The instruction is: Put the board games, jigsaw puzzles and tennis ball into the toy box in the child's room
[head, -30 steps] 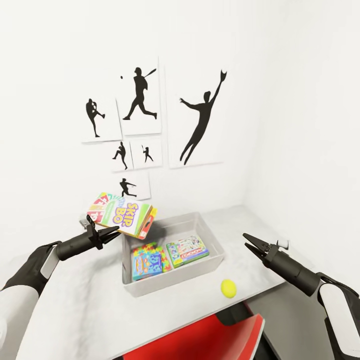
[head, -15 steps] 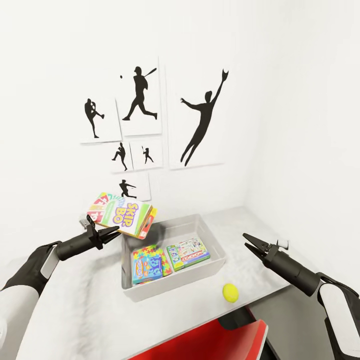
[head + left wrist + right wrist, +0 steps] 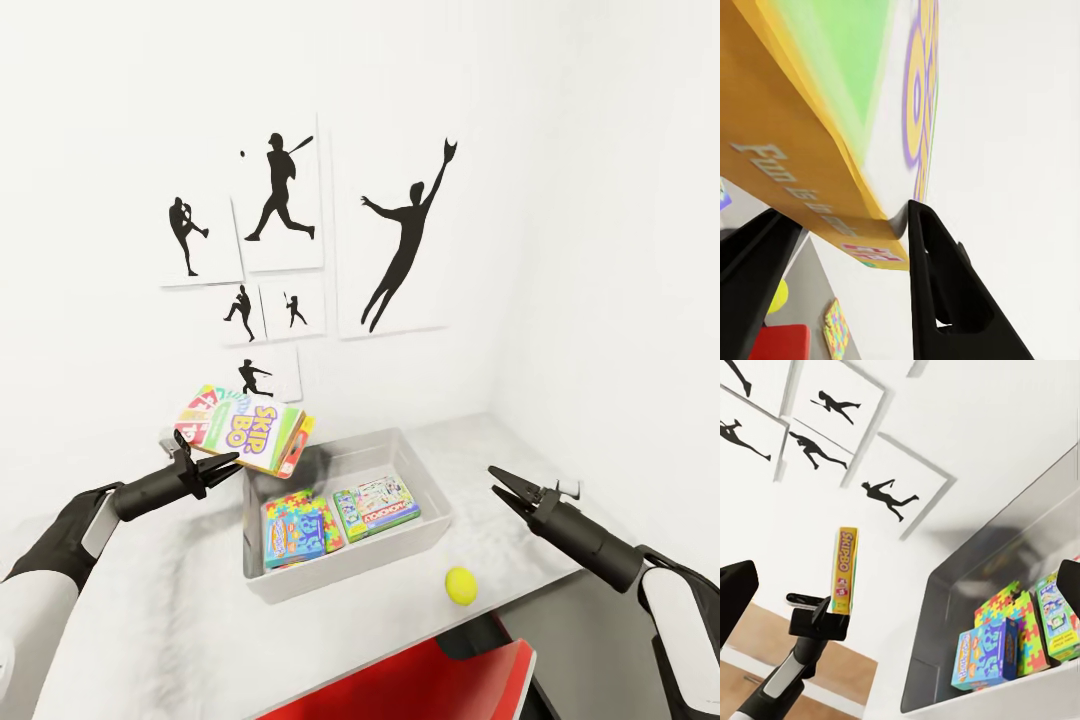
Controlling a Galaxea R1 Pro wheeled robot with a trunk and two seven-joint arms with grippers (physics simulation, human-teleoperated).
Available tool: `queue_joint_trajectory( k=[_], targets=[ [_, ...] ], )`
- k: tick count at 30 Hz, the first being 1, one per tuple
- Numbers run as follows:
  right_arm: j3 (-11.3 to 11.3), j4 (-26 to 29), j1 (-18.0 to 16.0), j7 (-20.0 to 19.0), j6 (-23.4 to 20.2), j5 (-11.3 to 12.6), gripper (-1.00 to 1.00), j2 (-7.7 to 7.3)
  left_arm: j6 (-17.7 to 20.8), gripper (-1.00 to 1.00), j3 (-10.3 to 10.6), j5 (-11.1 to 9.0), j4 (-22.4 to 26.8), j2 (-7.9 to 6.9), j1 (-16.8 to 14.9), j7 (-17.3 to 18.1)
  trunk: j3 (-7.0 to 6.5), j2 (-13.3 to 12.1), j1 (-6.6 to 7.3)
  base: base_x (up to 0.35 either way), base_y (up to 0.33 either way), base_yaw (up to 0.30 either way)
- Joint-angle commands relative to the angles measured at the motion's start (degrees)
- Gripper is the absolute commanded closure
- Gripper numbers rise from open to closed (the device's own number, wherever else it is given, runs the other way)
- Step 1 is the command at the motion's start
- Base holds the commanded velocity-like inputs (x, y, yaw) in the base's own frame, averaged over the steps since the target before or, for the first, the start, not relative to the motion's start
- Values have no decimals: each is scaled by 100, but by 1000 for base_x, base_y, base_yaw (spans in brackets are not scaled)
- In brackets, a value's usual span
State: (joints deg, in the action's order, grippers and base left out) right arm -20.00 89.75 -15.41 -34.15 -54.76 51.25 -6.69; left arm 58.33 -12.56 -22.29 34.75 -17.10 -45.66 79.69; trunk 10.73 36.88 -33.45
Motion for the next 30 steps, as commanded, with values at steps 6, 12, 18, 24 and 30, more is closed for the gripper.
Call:
queue_joint_trajectory(
  k=[6, 12, 18, 24, 30],
  targets=[
    [-65, -1, -6, -29, -34, -10, -100, 1, 56, 100, -1, -6, 1, 12, -5, -5, 9, 8, -2, 0, 0, 0],
    [-73, -1, -6, -28, -29, -17, -100, 1, 56, 100, -20, -12, 1, 229, -5, -132, 9, 8, -2, 0, 0, 0],
    [-150, -6, -6, -30, -28, -18, -100, 1, 48, 100, -71, -42, 33, 917, -12, -1240, 9, 8, -2, 0, 0, 0],
    [-306, -10, -6, -30, -40, -15, -100, 1, 39, 100, -639, -191, 109, 1606, -36, -2437, 9, 8, -2, 0, 0, 0],
    [-395, -10, -7, -30, -45, -14, -100, 1, -55, 100, -977, -211, 483, 2169, -39, -3773, 9, 8, -2, 0, 0, 0]
  ],
)
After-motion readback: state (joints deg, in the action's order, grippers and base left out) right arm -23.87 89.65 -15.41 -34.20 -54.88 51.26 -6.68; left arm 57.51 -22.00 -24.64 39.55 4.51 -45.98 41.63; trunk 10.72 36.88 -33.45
